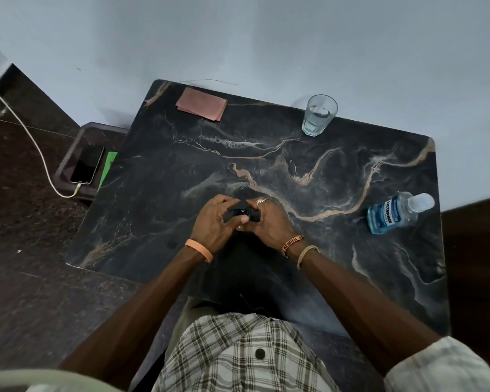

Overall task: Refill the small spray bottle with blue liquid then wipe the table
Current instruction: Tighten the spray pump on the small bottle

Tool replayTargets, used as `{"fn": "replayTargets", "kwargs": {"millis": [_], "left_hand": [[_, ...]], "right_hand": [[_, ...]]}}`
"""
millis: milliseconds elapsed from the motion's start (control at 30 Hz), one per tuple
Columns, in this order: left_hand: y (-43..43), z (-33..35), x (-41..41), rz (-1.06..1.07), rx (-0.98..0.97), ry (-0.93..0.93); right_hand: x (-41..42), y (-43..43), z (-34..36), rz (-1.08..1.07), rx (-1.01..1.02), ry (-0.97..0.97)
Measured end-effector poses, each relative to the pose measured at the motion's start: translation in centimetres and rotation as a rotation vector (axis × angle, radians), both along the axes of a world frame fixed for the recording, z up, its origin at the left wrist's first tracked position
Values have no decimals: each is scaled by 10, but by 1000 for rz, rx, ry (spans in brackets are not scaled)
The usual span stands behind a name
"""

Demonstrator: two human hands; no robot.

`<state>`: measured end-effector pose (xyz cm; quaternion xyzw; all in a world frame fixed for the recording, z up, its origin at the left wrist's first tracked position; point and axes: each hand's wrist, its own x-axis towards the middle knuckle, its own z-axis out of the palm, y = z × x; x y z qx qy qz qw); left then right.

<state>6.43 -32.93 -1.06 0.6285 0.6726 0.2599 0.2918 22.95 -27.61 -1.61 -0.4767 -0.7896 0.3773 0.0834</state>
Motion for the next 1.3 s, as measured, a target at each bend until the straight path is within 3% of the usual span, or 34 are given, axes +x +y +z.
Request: {"fn": "replayTargets", "kwargs": {"millis": [300,500,700,833,900,1000,1133,1233,1300], "left_hand": [[-6,-2,-3,25,-5,-59],[-1,4,-36,31,-61,-145],[41,63,-23,209,253,-211],[46,106,39,37,481,-326],[47,109,81,-118,424,-424],[52,90,144,-311,101,-488],[78,46,214,-406,-247,-327],[101,27,249,-465,-287,-136],[114,24,264,-538,-287,-133]], "right_hand": [[2,-4,-1,-57,-19,68],[43,-15,3,-250,-96,105],[122,-35,14,-541,-131,192],[170,-57,13,-940,-53,209],[191,-63,14,-1188,12,218],[217,-59,13,-1333,71,232],[240,-36,11,-1274,49,186],[243,-18,6,-1154,74,132],[241,-9,2,-1122,108,124]]}}
